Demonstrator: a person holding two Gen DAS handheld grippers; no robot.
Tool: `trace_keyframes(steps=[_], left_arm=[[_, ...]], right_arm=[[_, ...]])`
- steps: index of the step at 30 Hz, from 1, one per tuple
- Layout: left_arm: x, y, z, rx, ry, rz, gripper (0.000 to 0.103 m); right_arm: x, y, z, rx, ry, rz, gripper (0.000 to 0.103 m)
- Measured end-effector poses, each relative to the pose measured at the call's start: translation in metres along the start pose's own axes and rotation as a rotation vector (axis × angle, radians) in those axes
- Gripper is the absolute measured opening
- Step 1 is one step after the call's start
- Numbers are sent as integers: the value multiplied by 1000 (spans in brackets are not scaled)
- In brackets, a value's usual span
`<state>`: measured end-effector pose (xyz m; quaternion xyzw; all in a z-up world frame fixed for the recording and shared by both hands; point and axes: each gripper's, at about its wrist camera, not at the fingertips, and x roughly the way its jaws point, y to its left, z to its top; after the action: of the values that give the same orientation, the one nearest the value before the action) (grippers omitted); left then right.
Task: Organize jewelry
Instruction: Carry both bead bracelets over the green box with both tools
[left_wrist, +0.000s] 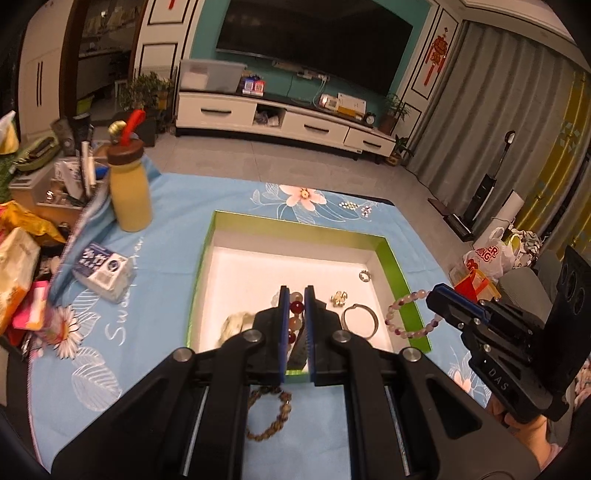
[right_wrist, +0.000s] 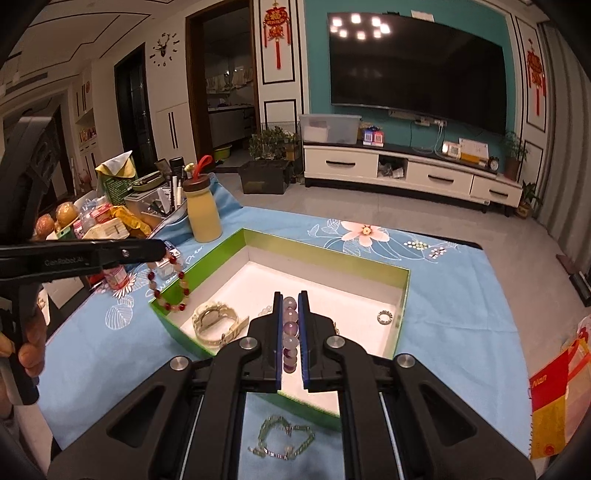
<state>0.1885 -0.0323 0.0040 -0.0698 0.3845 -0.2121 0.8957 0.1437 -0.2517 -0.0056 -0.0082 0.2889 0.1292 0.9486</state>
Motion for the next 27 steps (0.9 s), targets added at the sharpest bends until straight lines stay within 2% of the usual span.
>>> trace_keyframes(steps=[11, 27], left_arm=[[70, 11, 30, -36, 86, 22, 7], [142, 24, 35, -34, 208, 115, 7]], right_arm=[[61, -14, 21, 25, 100, 37, 7], [136, -18, 31, 66, 246, 42, 7]])
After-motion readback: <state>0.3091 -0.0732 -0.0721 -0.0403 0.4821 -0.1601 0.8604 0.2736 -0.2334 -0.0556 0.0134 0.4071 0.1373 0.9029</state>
